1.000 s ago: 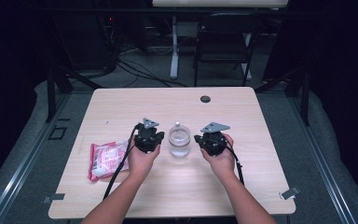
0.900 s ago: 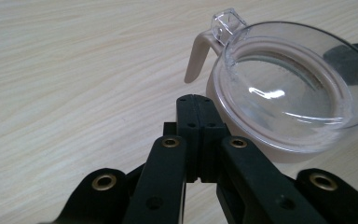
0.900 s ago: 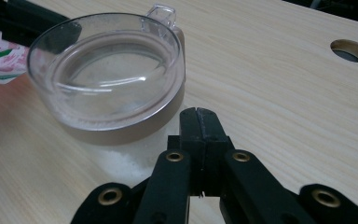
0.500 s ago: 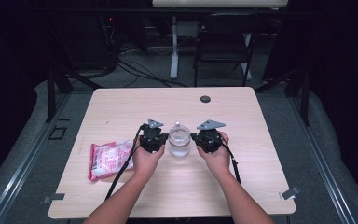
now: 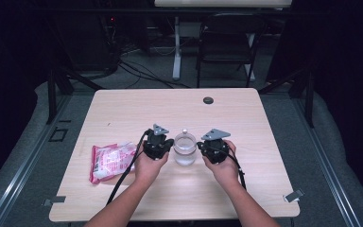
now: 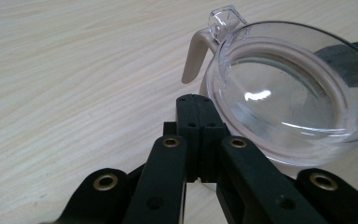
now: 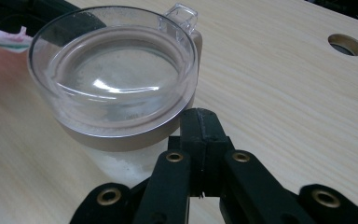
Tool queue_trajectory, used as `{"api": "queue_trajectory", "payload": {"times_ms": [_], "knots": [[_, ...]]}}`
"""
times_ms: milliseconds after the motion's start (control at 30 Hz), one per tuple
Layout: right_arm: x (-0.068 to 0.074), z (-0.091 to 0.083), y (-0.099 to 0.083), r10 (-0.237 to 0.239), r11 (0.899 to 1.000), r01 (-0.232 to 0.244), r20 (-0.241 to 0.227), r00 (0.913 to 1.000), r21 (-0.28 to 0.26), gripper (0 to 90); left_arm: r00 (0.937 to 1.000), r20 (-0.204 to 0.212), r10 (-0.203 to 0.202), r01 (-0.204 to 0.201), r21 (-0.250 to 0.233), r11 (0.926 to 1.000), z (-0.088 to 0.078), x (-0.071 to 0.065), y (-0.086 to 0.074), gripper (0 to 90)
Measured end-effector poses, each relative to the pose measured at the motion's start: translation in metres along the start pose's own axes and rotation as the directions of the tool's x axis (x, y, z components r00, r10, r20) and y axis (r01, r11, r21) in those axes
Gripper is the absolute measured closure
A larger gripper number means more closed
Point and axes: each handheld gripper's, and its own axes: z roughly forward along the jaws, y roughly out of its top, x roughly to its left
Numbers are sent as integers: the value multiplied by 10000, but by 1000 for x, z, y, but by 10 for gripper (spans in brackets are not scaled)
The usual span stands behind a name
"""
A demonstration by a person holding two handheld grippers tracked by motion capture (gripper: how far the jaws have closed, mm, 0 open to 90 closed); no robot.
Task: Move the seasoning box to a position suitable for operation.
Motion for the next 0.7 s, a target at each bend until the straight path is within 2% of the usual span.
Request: {"api": "queue_trajectory", "payload": {"times_ms": [100, 167, 233, 400, 533, 667, 700], "knots": [[4, -9, -5, -128, 9999, 128, 75, 9999, 98, 900, 9993, 352, 103, -102, -14, 9999, -3, -3, -4, 900], [6, -15, -10, -77, 9999, 77, 38, 10000, 100, 900, 9984, 559, 79, -74, -87, 9999, -4, -6, -7, 900], [8, -21, -15, -6, 10000, 6, 24, 10000, 56, 900, 9969, 747, 250, -244, -101, 9997, -6, -10, -10, 900], [11, -34, -25, 242, 9997, -242, 88, 9997, 29, 900, 9940, 962, 518, -508, -130, 9986, -9, -19, -15, 900], [17, -42, -31, 207, 9997, -208, 91, 9997, 98, 900, 9910, 1172, 654, -625, -283, 9976, -11, -22, -19, 900], [23, -50, -37, 100, 9999, -100, 50, 9999, 100, 900, 9879, 1373, 724, -699, -230, 9973, -14, -25, -21, 900], [24, -52, -38, 81, 9999, -82, 41, 10000, 110, 900, 9849, 1568, 741, -711, -248, 9972, -15, -26, -23, 900]]}}
